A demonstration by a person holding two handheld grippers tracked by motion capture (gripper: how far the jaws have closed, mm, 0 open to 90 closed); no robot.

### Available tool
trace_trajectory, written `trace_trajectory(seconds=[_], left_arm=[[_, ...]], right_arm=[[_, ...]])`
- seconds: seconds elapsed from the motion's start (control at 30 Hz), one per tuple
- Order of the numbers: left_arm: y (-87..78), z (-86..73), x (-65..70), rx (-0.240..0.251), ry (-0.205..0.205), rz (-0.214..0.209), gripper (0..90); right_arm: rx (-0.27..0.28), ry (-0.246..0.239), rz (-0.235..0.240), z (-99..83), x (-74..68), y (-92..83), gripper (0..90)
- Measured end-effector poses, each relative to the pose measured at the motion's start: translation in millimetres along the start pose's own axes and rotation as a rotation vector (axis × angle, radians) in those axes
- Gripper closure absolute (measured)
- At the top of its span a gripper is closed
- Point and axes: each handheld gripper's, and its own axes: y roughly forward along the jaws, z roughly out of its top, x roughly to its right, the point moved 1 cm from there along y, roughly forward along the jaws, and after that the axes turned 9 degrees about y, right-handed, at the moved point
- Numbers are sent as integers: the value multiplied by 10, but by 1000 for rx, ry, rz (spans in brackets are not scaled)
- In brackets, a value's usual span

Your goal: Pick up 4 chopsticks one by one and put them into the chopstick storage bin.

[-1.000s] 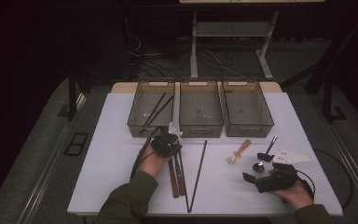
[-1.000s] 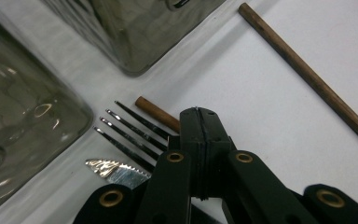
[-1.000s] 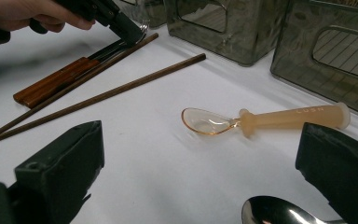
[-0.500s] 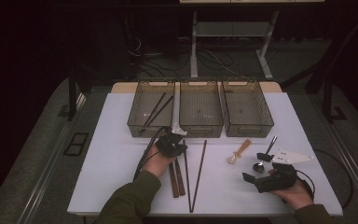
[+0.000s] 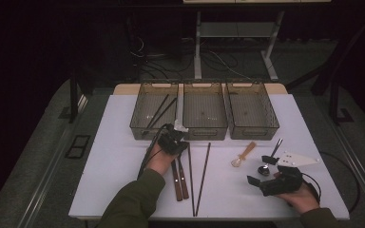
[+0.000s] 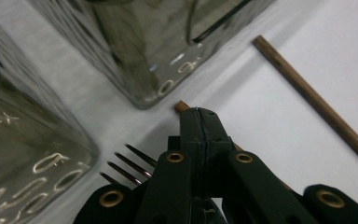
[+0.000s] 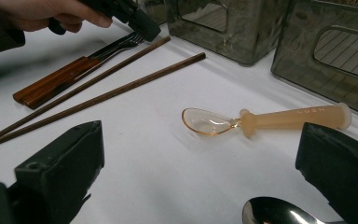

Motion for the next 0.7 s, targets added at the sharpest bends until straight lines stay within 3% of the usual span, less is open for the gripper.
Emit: trace_trajectory(seconds=[0.33, 0.7], left_arm=[[101, 58, 1, 7, -16, -14, 891], [204, 175, 103, 26, 3, -59, 891]], right_arm=[[-1, -1, 0, -1, 1, 0, 13], [0, -1, 0, 0, 0, 0, 13]])
